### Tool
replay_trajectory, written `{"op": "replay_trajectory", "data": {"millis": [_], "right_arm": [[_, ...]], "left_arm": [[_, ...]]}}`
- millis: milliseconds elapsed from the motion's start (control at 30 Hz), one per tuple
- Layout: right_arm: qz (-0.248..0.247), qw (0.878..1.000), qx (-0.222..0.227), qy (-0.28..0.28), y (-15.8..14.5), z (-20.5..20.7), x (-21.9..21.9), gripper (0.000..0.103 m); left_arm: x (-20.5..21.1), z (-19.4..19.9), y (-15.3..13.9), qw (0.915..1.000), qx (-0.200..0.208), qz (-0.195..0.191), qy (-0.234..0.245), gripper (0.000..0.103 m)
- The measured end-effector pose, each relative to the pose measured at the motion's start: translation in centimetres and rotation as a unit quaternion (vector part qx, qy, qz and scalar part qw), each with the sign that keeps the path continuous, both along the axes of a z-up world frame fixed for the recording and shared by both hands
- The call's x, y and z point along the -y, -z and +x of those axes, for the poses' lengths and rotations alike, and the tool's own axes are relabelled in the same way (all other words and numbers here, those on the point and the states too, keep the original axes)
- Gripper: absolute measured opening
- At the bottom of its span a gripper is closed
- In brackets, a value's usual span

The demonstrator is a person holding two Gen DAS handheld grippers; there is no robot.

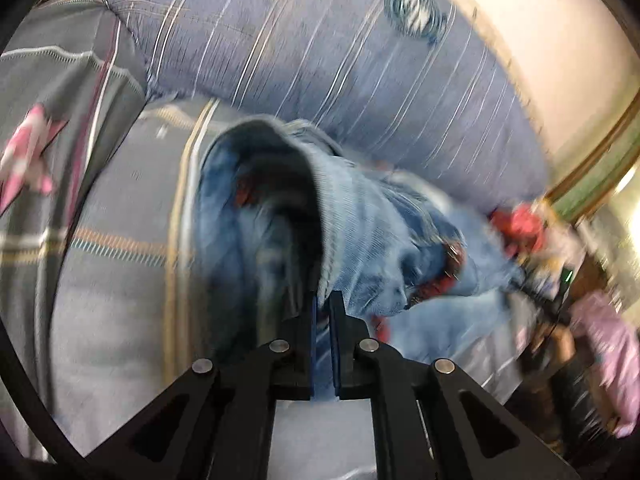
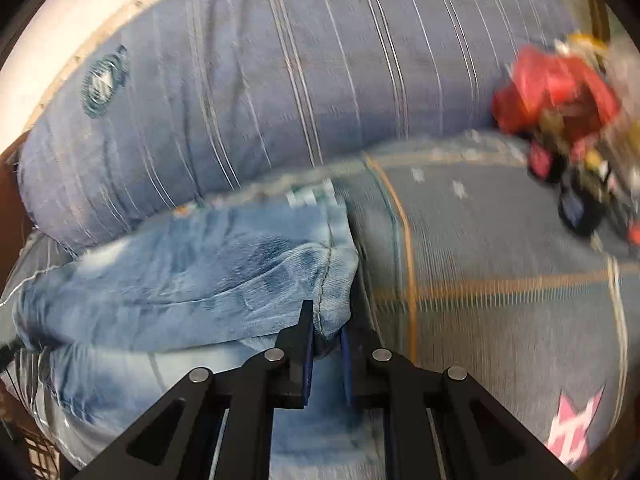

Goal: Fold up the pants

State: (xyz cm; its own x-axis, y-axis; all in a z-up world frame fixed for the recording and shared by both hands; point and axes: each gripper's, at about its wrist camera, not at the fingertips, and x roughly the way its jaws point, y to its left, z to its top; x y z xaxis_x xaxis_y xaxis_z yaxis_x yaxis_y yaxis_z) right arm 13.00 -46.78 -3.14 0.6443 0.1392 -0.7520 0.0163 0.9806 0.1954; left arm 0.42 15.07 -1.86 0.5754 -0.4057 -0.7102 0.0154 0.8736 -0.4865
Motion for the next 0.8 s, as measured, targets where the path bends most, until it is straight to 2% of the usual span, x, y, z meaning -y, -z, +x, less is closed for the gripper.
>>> {"op": "replay_trajectory", "data": {"millis": [67, 100, 133, 167, 200, 233, 267, 367, 433, 500, 533, 600, 667, 767, 800], "right_arm": [[-0.011, 1.000, -0.025, 0.013, 1.0, -0.3, 0.1, 0.030], [-0.017, 0.999, -0.029, 0.020, 1.0, -0.5, 0.2, 0.036], [-0.020, 0.999, -0.031, 0.027, 0.9, -0.8, 0.2, 0.056], [-0.019, 0.999, -0.029, 0.035, 0.6, -1.2, 0.3, 0.078], [-0.019, 0.999, -0.024, 0.041, 0.2, -1.6, 0.4, 0.080], [-0.019, 0.999, -0.018, 0.045, -0.3, -2.0, 0.4, 0.080], [-0.016, 0.999, -0.017, 0.047, -0.7, -2.2, 0.4, 0.080], [0.025, 0.999, -0.012, 0.046, -1.9, -2.9, 0.3, 0.080], [0.050, 0.998, -0.014, 0.041, -2.2, -2.9, -0.5, 0.080], [0.092, 0.994, -0.025, 0.045, -2.2, -2.5, -0.9, 0.080], [0.125, 0.990, -0.034, 0.056, -2.0, -2.1, -0.6, 0.080], [0.172, 0.980, -0.049, 0.086, -1.4, -1.8, 0.0, 0.080], [0.204, 0.971, -0.057, 0.112, -0.8, -1.1, 0.6, 0.080], [0.212, 0.966, -0.065, 0.136, -0.3, 0.1, 1.0, 0.080], [0.226, 0.961, -0.068, 0.145, 0.1, 0.6, 1.2, 0.080]], "left_arm": [[0.7, -0.6, -0.2, 0.9990, -0.009, 0.039, 0.021, 0.007], [1.1, -0.8, -0.9, 0.9968, -0.006, 0.074, 0.029, 0.007], [1.4, -1.3, -1.8, 0.9928, 0.001, 0.114, 0.034, 0.011], [1.5, -1.5, -2.4, 0.9897, 0.005, 0.139, 0.036, 0.021], [1.4, -2.2, -3.3, 0.9859, 0.012, 0.163, 0.036, 0.028], [1.3, -2.4, -4.2, 0.9833, 0.022, 0.178, 0.033, 0.043], [1.2, -2.7, -5.1, 0.9815, 0.034, 0.186, 0.030, 0.049], [2.0, -3.4, -8.6, 0.9763, 0.081, 0.192, 0.057, 0.049], [3.6, -2.0, -9.6, 0.9683, 0.097, 0.214, 0.084, 0.051], [6.1, -1.6, -9.9, 0.9512, 0.111, 0.262, 0.119, 0.052], [7.8, -1.2, -9.7, 0.9353, 0.117, 0.300, 0.147, 0.052], [9.9, -0.6, -8.7, 0.9146, 0.123, 0.335, 0.189, 0.056], [10.8, -0.4, -7.6, 0.9045, 0.124, 0.346, 0.216, 0.064], [11.8, 1.0, -4.6, 0.8909, 0.095, 0.366, 0.252, 0.065], [11.9, 1.7, -3.1, 0.8834, 0.080, 0.384, 0.257, 0.065]]}}
